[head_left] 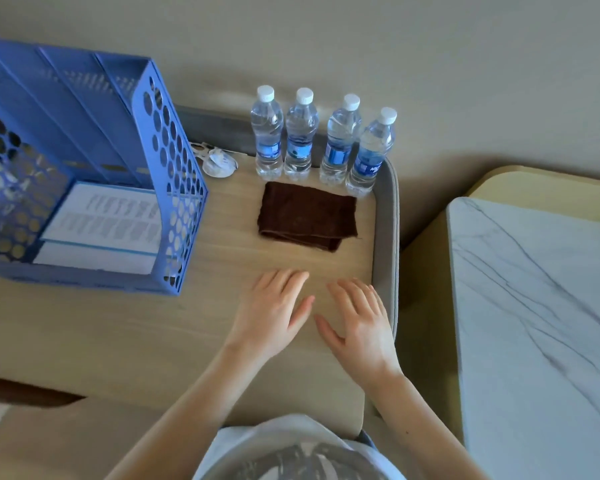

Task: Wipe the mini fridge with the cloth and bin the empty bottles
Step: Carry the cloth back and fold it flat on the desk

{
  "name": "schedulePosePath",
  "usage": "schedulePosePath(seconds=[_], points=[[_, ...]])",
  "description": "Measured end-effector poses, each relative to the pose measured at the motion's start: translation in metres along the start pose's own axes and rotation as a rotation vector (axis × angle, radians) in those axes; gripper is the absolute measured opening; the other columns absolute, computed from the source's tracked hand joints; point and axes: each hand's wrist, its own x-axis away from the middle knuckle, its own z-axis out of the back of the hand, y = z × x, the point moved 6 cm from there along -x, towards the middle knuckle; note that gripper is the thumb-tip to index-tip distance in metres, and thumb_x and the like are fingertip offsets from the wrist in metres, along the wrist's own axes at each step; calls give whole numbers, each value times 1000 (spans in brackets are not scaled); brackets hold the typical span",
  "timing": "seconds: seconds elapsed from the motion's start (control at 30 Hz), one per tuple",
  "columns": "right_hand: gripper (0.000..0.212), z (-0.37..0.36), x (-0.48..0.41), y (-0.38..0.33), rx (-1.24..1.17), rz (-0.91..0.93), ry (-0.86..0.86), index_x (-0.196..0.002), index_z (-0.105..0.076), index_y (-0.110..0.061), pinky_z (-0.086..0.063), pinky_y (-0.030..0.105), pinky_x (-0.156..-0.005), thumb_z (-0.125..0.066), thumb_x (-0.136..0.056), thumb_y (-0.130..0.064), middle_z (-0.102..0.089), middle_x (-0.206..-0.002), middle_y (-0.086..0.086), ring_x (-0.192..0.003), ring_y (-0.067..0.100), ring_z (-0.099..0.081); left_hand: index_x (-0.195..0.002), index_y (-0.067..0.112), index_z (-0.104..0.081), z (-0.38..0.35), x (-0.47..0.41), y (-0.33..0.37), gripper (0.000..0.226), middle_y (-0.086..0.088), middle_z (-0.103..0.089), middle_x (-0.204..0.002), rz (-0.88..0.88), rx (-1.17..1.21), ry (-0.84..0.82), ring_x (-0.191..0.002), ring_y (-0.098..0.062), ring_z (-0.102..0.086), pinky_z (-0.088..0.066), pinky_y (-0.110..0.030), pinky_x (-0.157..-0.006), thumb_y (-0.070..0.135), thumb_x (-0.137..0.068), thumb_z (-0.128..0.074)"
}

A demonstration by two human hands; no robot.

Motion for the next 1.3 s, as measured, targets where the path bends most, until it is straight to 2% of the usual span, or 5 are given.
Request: schedulePosePath(seconds=[0.2, 0.57, 0.73, 0.9, 1.3], points=[[54, -18, 67, 11, -4, 42, -129, -132, -57, -13, -53, 41, -96, -57, -91, -48, -61, -127, 5, -120, 27, -56, -118, 11, -66, -29, 77, 17, 46, -3, -68, -110, 85, -6, -260, -101, -25, -65, -53, -37, -84, 44, -94, -46], [49, 8, 87, 2, -13, 112, -20, -129, -63, -12, -53, 36, -93, -52, -95, -45, -65, -124, 5, -115, 25, -60, -117, 14, -63, 9, 90, 44, 41, 2, -68, -107, 102, -76, -82, -95, -20, -64, -52, -32, -75, 43, -93, -46], [45, 38, 101, -7, 2, 11, 133, -125, -65, -12, -55, 34, -87, -56, -94, -44, -67, -119, 3, -109, 22, -60, -118, 15, -62, 32, 92, 50, 41, 2, -67, -105, 36, -54, -30, -94, -19, -62, -52, -33, -72, 44, -95, -44], [42, 41, 146, -25, 42, -119, 220, -120, -64, -12, -56, 36, -82, -59, -92, -42, -68, -117, 4, -105, 24, -62, -114, 13, -65, 37, 127, 44, 43, 2, -68, -103, -44, -47, -86, -90, -23, -64, -51, -35, -72, 43, -94, -43], [48, 1, 355, -146, 76, -518, 149, -124, -65, -13, -54, 34, -85, -50, -93, -45, -69, -114, 0, -105, 23, -63, -116, 10, -67, 61, 295, 39, 51, 0, -70, -105, -230, 103, -402, -97, -24, -65, -55, -37, -78, 46, -94, -38]])
